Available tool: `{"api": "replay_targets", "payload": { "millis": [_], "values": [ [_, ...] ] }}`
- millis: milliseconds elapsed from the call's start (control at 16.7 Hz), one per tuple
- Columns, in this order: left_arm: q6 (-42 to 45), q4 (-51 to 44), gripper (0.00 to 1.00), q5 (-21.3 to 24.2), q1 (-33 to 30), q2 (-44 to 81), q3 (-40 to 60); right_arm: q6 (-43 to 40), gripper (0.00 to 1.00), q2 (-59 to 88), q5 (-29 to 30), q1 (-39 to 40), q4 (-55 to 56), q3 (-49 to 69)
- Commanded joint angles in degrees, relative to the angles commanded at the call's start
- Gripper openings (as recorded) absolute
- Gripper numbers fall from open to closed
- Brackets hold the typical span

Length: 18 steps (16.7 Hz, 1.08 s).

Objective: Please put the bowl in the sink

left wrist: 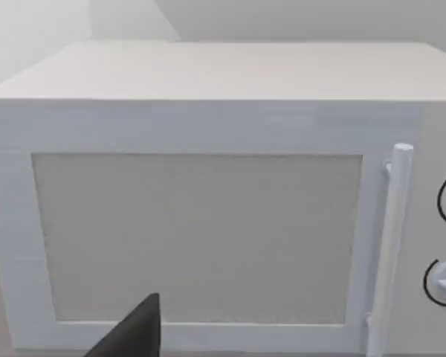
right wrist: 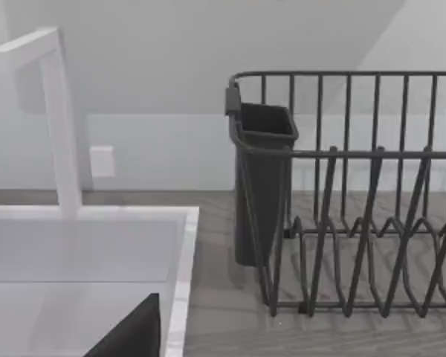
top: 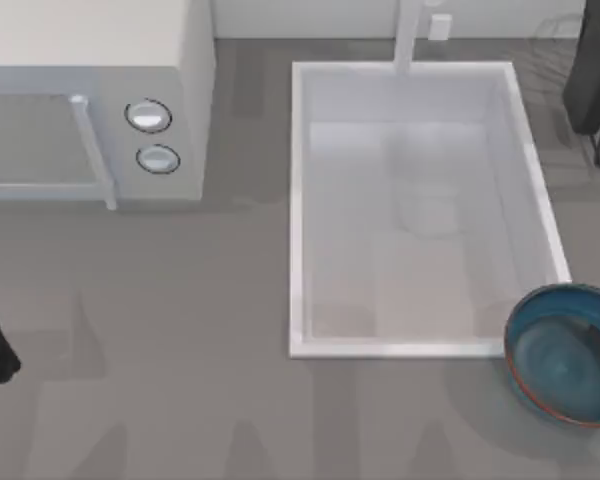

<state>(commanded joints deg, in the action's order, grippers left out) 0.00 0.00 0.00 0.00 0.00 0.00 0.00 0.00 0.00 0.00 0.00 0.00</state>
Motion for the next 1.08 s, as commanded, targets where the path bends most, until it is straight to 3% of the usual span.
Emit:
{"api": "replay_targets", "payload": {
  "millis": [420,1080],
  "values": [
    [0.0,0.0,1.00,0.0,0.0,0.0,0.0,0.9,1.00,9.3,0.0,0.8,-8.6,8.6],
    [0.0,0.0,1.00,0.0,0.0,0.0,0.0,4.4,1.00,62.4,0.6,4.1,-49.0,45.3]
  ]
}}
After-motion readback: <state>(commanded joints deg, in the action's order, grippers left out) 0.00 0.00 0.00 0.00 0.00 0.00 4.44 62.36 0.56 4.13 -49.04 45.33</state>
